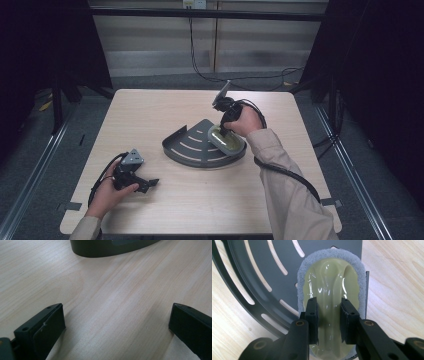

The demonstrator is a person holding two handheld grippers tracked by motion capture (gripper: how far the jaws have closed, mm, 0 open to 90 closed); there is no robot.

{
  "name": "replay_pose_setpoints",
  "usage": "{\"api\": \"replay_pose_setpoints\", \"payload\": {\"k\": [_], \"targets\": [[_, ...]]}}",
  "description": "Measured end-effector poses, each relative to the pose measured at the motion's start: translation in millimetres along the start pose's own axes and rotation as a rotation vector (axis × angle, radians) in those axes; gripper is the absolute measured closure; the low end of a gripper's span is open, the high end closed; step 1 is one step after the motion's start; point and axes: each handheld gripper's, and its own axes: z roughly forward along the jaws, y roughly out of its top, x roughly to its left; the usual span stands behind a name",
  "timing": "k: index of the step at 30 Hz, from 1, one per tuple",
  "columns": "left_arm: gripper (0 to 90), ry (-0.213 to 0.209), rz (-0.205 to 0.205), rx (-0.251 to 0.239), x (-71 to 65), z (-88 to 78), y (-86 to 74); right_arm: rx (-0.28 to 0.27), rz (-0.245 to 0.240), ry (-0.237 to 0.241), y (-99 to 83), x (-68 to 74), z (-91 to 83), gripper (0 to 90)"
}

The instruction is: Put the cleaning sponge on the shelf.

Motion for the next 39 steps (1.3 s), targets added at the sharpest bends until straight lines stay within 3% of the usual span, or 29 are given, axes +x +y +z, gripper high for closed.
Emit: {"api": "replay_pose_setpoints", "payload": {"k": [39], "targets": [[0.0,0.002,-0.001,-0.003,-0.1,0.3,-0.1,0.014,-0.003,0.015,-2.5,-2.1,17.3,71.5]]}}
